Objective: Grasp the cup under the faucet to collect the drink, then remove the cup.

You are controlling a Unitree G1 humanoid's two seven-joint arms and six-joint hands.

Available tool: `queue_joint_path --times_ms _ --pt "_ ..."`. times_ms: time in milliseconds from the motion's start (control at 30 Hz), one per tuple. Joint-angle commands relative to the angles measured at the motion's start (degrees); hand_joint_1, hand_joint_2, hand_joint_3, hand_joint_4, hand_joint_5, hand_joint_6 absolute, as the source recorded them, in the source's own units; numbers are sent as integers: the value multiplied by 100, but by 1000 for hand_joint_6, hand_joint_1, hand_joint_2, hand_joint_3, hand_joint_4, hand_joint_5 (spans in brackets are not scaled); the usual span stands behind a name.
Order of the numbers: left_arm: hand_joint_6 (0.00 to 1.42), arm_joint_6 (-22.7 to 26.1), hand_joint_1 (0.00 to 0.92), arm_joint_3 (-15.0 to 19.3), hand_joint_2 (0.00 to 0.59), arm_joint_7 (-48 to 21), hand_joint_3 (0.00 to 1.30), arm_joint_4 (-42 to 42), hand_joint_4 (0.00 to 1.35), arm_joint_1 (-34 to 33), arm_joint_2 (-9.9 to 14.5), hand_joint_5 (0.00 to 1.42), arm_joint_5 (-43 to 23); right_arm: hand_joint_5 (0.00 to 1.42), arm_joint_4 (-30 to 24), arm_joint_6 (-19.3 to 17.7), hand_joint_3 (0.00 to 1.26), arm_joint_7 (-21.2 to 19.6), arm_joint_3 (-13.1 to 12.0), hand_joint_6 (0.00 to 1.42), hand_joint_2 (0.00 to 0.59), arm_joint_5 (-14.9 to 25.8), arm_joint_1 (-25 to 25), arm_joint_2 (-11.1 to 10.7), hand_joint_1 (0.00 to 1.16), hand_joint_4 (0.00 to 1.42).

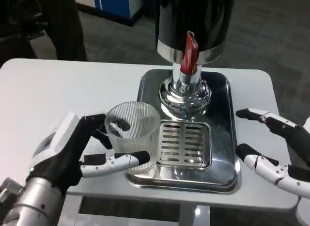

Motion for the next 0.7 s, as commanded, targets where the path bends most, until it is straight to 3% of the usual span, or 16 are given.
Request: queue_joint_path --times_ms 33,700 --pt "355 -205 515 -119 51 203 694 221 600 -326 101 620 153 99 51 -21 186 -87 -75 133 357 10 74 15 285 131" --pt "355 -196 499 -811 52 256 694 1211 591 -1361 190 615 759 98 65 56 186 -90 -27 132 357 28 34 57 284 130"
